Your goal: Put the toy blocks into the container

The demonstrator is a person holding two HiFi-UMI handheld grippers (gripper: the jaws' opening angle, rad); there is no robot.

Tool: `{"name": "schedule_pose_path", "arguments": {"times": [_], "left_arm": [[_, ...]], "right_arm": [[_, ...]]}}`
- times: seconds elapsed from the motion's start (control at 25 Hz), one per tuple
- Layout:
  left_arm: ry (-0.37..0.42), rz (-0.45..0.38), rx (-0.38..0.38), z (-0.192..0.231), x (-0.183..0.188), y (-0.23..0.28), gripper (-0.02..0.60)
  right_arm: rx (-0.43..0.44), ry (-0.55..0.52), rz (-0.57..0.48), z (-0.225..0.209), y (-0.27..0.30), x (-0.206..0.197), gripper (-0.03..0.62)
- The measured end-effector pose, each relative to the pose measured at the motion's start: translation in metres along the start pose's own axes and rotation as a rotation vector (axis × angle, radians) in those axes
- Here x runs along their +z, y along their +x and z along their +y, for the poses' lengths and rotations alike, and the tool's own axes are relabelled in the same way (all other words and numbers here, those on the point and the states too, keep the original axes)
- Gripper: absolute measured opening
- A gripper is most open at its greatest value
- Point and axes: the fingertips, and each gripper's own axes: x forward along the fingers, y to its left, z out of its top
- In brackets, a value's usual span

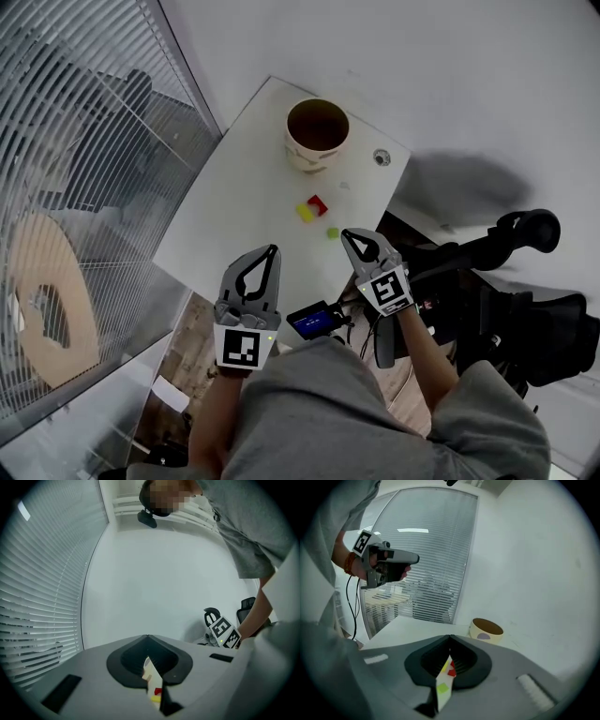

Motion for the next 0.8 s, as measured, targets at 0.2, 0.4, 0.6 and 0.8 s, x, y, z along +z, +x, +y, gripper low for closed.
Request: {"name": "schedule_pose_path", "arguments": {"times": [0.2,0.4,0.6,0.8], "left_arm": [[-0.010,0.017,-0.006,0.000,-0.005,-0.001,0.008],[0.006,0.017,-0.009,-0.001,-0.008,0.004,0.008],[-0.134,0.090,0.050,0.004,-0.023,-0.009,0.008],[-0.145,0.107,0.056,0.001,-0.027,-0.008,0.008]], "right_arm": [[0.032,-0.025,0.072,0.002,0.010,-0.039,0.011],[0.063,-0.050,0.130,-0.001,0.014,-0.066,0.011],[0.107,-0.042,0.172,0.015,0.027,-0.087,0.012],[0.134,-0.051,0.212,0.011,0.033,-0.109,0.021]]}}
